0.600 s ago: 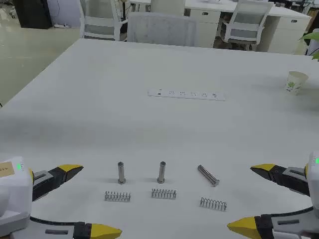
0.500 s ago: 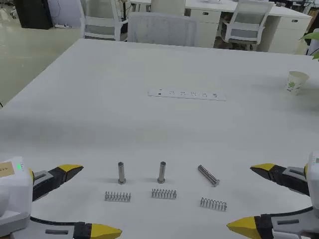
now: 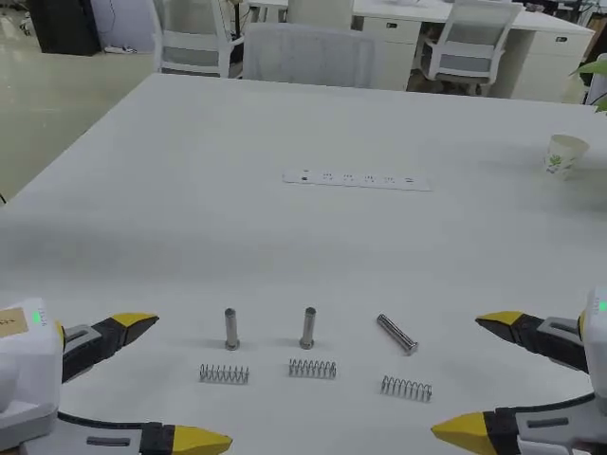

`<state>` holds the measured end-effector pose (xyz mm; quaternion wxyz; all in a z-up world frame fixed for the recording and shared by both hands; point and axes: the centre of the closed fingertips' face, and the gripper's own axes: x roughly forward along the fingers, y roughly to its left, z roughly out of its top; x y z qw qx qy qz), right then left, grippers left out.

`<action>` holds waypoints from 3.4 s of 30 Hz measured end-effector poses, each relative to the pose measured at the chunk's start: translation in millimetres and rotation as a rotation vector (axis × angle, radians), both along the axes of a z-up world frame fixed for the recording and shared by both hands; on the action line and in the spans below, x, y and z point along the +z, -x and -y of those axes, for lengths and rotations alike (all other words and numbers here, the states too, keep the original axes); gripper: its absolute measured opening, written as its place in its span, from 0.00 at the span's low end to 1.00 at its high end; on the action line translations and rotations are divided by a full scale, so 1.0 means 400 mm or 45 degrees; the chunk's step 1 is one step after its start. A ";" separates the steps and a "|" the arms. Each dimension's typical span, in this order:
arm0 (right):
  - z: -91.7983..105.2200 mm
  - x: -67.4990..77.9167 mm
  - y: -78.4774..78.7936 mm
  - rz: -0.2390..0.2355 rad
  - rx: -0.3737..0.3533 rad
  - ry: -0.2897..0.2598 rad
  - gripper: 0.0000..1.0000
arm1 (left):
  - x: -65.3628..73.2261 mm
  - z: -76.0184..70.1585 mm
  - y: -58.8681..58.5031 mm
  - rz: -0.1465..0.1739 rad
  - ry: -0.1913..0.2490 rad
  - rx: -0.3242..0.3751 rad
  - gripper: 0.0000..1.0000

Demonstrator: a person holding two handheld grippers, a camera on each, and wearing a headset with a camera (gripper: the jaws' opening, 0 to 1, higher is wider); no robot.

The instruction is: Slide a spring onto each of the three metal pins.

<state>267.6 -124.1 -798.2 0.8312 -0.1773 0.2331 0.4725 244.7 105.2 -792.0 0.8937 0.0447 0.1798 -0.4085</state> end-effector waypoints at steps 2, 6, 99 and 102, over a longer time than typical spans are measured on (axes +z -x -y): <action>0.001 0.001 0.000 0.001 -0.002 -0.001 0.86 | 0.000 0.001 0.000 0.001 0.000 -0.002 0.96; 0.002 0.001 -0.001 0.001 -0.003 0.001 0.86 | 0.000 0.001 -0.001 0.000 -0.002 -0.005 0.96; -0.080 0.002 -0.138 0.003 -0.003 0.158 0.71 | -0.003 0.003 0.004 -0.001 -0.013 -0.007 0.95; -0.088 -0.002 -0.152 0.000 -0.008 0.165 0.68 | -0.002 0.003 0.004 0.001 -0.011 -0.005 0.95</action>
